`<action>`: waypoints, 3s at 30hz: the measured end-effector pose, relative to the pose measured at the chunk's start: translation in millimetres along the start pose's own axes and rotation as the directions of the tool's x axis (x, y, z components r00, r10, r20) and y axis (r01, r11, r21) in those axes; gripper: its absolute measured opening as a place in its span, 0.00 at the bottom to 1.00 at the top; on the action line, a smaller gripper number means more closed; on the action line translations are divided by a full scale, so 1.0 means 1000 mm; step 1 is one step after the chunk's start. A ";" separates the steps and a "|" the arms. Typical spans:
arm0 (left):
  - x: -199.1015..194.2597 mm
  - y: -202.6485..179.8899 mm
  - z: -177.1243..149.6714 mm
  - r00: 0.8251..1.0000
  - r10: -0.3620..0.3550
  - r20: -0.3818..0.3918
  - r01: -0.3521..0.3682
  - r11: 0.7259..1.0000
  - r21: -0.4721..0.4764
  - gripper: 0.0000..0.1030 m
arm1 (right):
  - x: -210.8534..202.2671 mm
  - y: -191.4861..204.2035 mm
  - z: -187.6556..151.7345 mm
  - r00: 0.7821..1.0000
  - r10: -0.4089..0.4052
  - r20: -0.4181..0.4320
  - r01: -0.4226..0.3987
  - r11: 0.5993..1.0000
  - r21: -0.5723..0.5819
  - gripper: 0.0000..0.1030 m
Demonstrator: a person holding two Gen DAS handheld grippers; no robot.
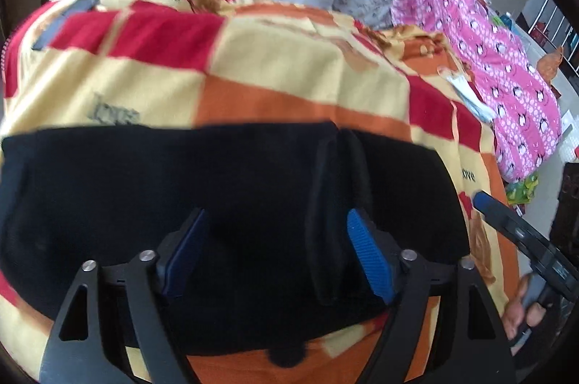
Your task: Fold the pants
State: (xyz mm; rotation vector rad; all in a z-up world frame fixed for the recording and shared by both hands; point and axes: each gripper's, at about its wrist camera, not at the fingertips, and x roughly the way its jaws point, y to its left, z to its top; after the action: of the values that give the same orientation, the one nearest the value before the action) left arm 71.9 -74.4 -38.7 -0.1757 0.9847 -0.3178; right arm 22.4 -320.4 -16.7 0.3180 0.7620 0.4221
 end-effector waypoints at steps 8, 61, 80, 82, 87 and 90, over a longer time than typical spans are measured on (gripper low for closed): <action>0.014 -0.041 -0.006 1.000 0.022 0.010 -0.023 0.994 0.103 0.19 | 0.018 -0.022 -0.007 0.997 -0.062 -0.036 0.063 0.998 0.025 0.43; -0.074 0.074 -0.039 0.921 0.337 0.196 -0.334 0.941 -0.050 0.72 | 0.109 0.116 -0.012 0.983 -0.051 -0.175 0.007 0.970 -0.242 0.46; -0.074 0.075 -0.041 0.935 0.305 0.184 -0.296 0.952 -0.073 0.75 | 0.086 0.119 -0.009 0.987 -0.047 -0.156 0.007 0.968 -0.251 0.52; -0.073 0.075 -0.041 0.939 0.294 0.181 -0.284 0.956 -0.078 0.76 | 0.087 0.117 -0.009 0.987 -0.043 -0.156 0.003 0.970 -0.245 0.52; -0.067 0.074 -0.039 0.943 0.287 0.166 -0.277 0.957 -0.083 0.77 | 0.098 0.117 -0.007 0.988 -0.060 -0.145 0.025 0.971 -0.238 0.52; -0.065 0.075 -0.039 0.945 0.287 0.159 -0.277 0.957 -0.081 0.77 | 0.114 0.115 -0.006 0.985 -0.071 -0.155 0.033 0.971 -0.238 0.34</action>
State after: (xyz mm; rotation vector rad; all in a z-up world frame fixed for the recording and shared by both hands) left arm 19.6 17.6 -30.5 -0.1100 0.8369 -0.0106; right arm 62.9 -164.9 -39.6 0.0418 0.8682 0.4874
